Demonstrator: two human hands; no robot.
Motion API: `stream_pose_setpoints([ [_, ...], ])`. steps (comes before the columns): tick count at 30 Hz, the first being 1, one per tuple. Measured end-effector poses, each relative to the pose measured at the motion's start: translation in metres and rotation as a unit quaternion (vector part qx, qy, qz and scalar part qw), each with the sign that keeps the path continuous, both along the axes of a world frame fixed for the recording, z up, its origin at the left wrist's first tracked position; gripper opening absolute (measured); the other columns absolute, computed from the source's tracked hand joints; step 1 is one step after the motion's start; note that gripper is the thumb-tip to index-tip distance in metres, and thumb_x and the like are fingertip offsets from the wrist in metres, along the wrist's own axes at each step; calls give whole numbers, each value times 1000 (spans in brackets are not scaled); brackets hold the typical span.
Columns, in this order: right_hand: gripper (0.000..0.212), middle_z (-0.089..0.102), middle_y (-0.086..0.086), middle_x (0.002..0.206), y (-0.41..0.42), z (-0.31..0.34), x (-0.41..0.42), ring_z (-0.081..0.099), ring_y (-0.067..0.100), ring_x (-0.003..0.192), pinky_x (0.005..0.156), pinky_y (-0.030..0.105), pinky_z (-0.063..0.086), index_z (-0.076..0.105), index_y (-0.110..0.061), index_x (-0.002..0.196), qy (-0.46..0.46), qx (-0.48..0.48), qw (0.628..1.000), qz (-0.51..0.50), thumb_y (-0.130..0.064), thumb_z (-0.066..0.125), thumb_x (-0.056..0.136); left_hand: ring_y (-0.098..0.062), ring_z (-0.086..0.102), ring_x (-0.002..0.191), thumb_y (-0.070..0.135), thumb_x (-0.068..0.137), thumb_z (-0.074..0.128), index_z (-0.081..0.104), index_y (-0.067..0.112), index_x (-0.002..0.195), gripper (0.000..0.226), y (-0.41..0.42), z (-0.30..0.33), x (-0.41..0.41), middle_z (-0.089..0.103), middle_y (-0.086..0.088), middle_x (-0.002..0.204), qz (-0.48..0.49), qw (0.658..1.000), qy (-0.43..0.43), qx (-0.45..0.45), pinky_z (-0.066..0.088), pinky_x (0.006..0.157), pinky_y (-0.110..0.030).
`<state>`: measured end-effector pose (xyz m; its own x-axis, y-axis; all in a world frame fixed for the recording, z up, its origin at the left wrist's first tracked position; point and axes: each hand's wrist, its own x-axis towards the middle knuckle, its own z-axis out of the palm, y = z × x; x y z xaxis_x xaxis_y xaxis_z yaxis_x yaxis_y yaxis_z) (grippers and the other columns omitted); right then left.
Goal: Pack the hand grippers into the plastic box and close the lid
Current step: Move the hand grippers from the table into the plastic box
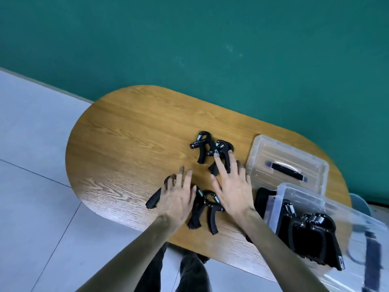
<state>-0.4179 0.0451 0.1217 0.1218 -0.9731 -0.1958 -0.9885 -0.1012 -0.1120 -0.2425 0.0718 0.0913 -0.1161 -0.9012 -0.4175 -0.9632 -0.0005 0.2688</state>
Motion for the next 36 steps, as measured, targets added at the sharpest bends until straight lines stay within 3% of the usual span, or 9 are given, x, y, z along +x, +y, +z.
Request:
stream_pose_setpoints([
  [4, 65, 14, 16, 165, -29, -18, 28, 50, 41, 122, 89, 54, 53, 7, -31, 159, 25, 33, 999, -2, -51, 32, 102, -32, 36, 139, 48, 105, 12, -14, 25, 155, 61, -3, -26, 29, -3, -8, 167, -13, 1000, -10, 17, 36, 113, -49],
  [8, 64, 8, 15, 165, -68, -40, 49, 32, 43, 141, 103, 57, 44, 9, -31, 158, 34, 62, 998, -4, -50, 33, 103, -37, 22, 146, 44, 105, 18, -8, 21, 157, 62, -3, -55, 48, -16, -12, 165, -22, 999, -22, 44, 32, 115, -51],
  [11, 64, 3, 14, 167, -97, -59, 61, 23, 43, 146, 111, 59, 35, 9, -32, 158, 51, 84, 995, -7, -50, 34, 102, -39, 15, 148, 42, 106, 23, -14, 26, 155, 64, 1, -76, 59, -18, -11, 165, -34, 998, -5, 57, 29, 116, -55],
  [16, 66, -6, 12, 168, -130, -91, 70, 10, 43, 151, 117, 60, 24, 11, -31, 158, 68, 119, 991, -8, -47, 41, 102, -38, 14, 148, 37, 106, 37, -33, 25, 149, 82, 10, -110, 69, -36, -11, 159, -50, 997, 2, 60, 28, 117, -53],
  [19, 69, -11, 11, 167, -141, -110, 71, 3, 43, 152, 119, 59, 17, 5, -33, 159, 72, 140, 987, -13, -49, 42, 102, -36, 29, 137, 27, 101, 55, -39, 25, 146, 104, 12, -123, 68, -41, -12, 156, -50, 998, 8, 28, 36, 109, -49],
  [24, 76, -9, 12, 167, -141, -126, 74, 12, 43, 151, 118, 59, 23, 3, -32, 159, 105, 146, 984, -7, -34, 52, 101, -26, 53, 98, 18, 77, 82, -10, 17, 159, 123, 15, -131, 70, -16, -18, 165, -36, 999, 4, 5, 49, 80, -42],
  [30, 82, -8, 12, 167, -141, -134, 72, 20, 46, 146, 115, 62, 28, 3, -33, 159, 122, 138, 983, -5, -22, 56, 97, -24, 51, 85, 29, 67, 91, -1, 14, 160, 131, 10, -133, 69, -3, -26, 165, -50, 999, 5, 19, 48, 71, -40],
  [33, 80, -5, 10, 168, -135, -133, 71, 26, 44, 141, 112, 61, 30, 5, -32, 159, 119, 104, 987, 4, -26, 54, 96, -25, 52, 88, 33, 69, 89, -9, 14, 158, 134, 8, -132, 70, 3, -30, 163, -48, 998, 11, 34, 47, 72, -41],
  [36, 81, -5, 11, 168, -124, -126, 74, 25, 45, 141, 113, 63, 28, 5, -30, 160, 99, 86, 991, -2, -28, 55, 97, -30, 45, 113, 37, 97, 60, -29, 19, 152, 106, 2, -120, 72, -17, -30, 161, -79, 996, 8, 33, 42, 93, -45],
])
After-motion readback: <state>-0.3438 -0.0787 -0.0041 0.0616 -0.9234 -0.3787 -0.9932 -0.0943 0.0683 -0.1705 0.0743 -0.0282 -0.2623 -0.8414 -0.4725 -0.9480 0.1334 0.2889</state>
